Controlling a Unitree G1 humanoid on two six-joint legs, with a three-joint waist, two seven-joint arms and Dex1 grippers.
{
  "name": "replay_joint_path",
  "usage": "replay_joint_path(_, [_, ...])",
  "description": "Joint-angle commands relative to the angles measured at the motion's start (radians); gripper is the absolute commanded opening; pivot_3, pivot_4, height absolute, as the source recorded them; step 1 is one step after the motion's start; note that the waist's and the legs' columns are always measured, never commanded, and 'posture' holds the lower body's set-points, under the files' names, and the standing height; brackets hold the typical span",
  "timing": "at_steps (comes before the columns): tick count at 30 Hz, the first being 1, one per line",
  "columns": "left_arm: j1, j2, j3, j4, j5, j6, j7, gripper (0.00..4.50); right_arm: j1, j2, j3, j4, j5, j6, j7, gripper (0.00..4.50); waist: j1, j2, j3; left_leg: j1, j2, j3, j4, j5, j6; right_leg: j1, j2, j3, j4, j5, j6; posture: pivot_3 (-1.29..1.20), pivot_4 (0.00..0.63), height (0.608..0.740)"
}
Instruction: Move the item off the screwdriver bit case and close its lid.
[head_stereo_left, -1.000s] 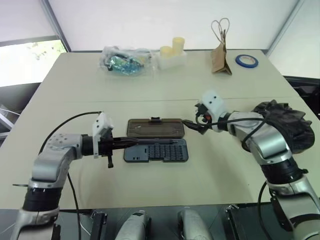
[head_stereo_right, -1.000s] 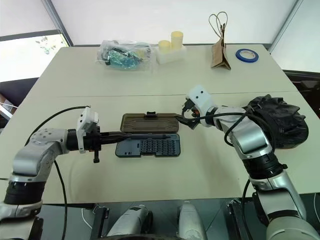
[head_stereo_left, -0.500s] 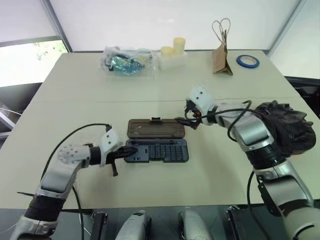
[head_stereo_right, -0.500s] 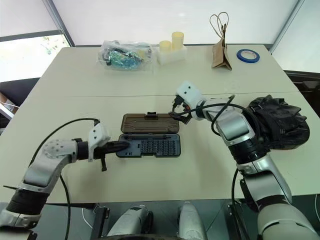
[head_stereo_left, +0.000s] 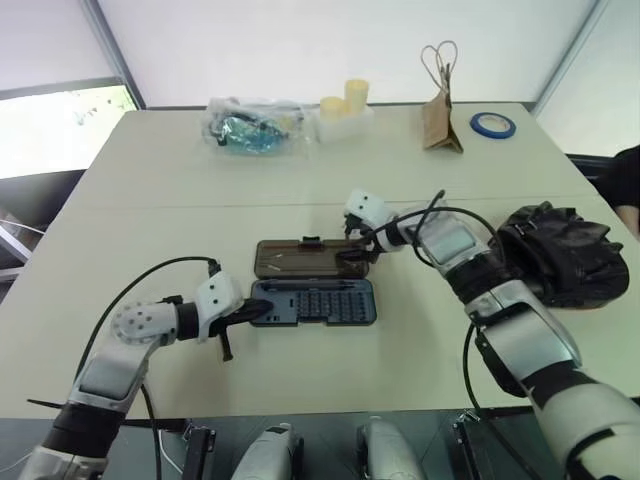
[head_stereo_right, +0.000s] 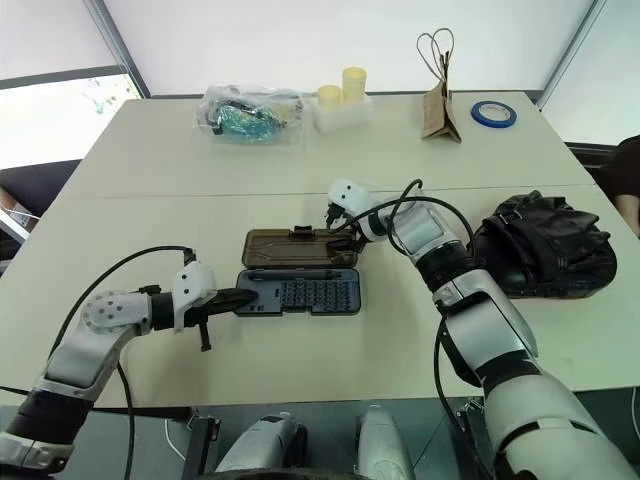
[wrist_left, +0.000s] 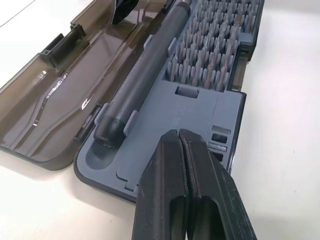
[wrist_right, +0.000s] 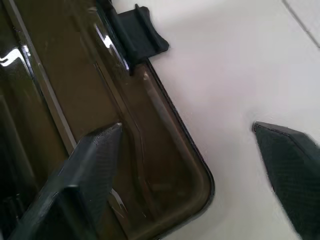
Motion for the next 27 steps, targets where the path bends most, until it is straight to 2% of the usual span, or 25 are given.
replay_joint_path(1, [0.008,-0.006,-0.029,-0.015,0.017,0.066,0.026,0.0,-0.011,0.032,0.01,0.134,-0.045,-0.073,0.025,2.2,-0.001,0.0,0.0,0.007,0.0,0.0,-0.003,0.0,0.0,0.005,0.0,0.0,-0.001,0.0,0.0,0.0,0.15,0.74])
replay_joint_path(3, [0.002,-0.007,-0.027,-0.036,0.009,0.092,0.038,0.0,-0.03,0.057,0.007,0.213,-0.061,-0.117,0.036,1.11,0.001,0.003,-0.002,0.012,0.001,0.0,-0.007,0.0,0.0,0.014,0.001,0.001,-0.01,0.0,0.0,0.0,0.15,0.74])
replay_joint_path(5, [0.002,-0.005,-0.023,-0.046,0.004,0.107,0.044,0.0,-0.047,0.082,0.006,0.293,-0.088,-0.174,0.032,0.14,-0.003,0.003,-0.004,0.013,0.001,-0.001,-0.009,0.0,0.0,0.014,0.002,0.0,-0.011,0.0,0.0,0.0,0.15,0.74])
replay_joint_path(10, [0.011,-0.001,-0.015,-0.063,-0.001,0.129,0.058,0.0,-0.048,0.107,0.024,0.386,-0.161,-0.437,0.047,0.06,-0.019,0.005,-0.01,0.027,0.003,-0.001,-0.016,0.0,0.0,0.022,0.003,0.001,-0.016,0.0,0.0,0.0,0.15,0.74])
replay_joint_path(16, [0.016,-0.002,-0.01,-0.078,-0.007,0.148,0.07,0.0,-0.055,0.08,0.023,0.399,-0.241,-0.58,-0.022,0.06,-0.021,0.006,-0.011,0.027,0.003,0.0,-0.018,0.0,0.0,0.021,0.004,0.003,-0.016,0.0,0.0,0.0,0.15,0.74])
replay_joint_path(19, [0.015,-0.006,-0.016,-0.059,-0.004,0.137,0.069,0.0,-0.038,0.02,0.023,0.314,-0.275,-0.659,-0.052,0.06,-0.018,0.007,-0.011,0.027,0.003,0.0,-0.018,0.0,0.0,0.02,0.004,0.003,-0.016,0.0,0.0,0.0,0.15,0.74])
replay_joint_path(21, [0.006,-0.011,-0.019,-0.034,-0.002,0.127,0.065,0.0,-0.007,-0.03,-0.004,0.185,-0.265,-0.67,-0.043,0.06,-0.012,0.008,-0.01,0.026,0.003,0.0,-0.018,0.0,0.0,0.02,0.004,0.003,-0.016,0.0,0.0,0.0,0.15,0.74])
replay_joint_path(27, [-0.006,-0.033,-0.018,0.016,-0.021,0.105,0.051,0.0,0.129,-0.136,-0.062,-0.24,-0.242,-0.585,-0.015,0.06,0.011,0.012,-0.007,0.017,0.002,0.0,-0.015,0.0,0.0,0.016,0.002,0.003,-0.016,0.0,0.0,0.0,0.15,0.74])
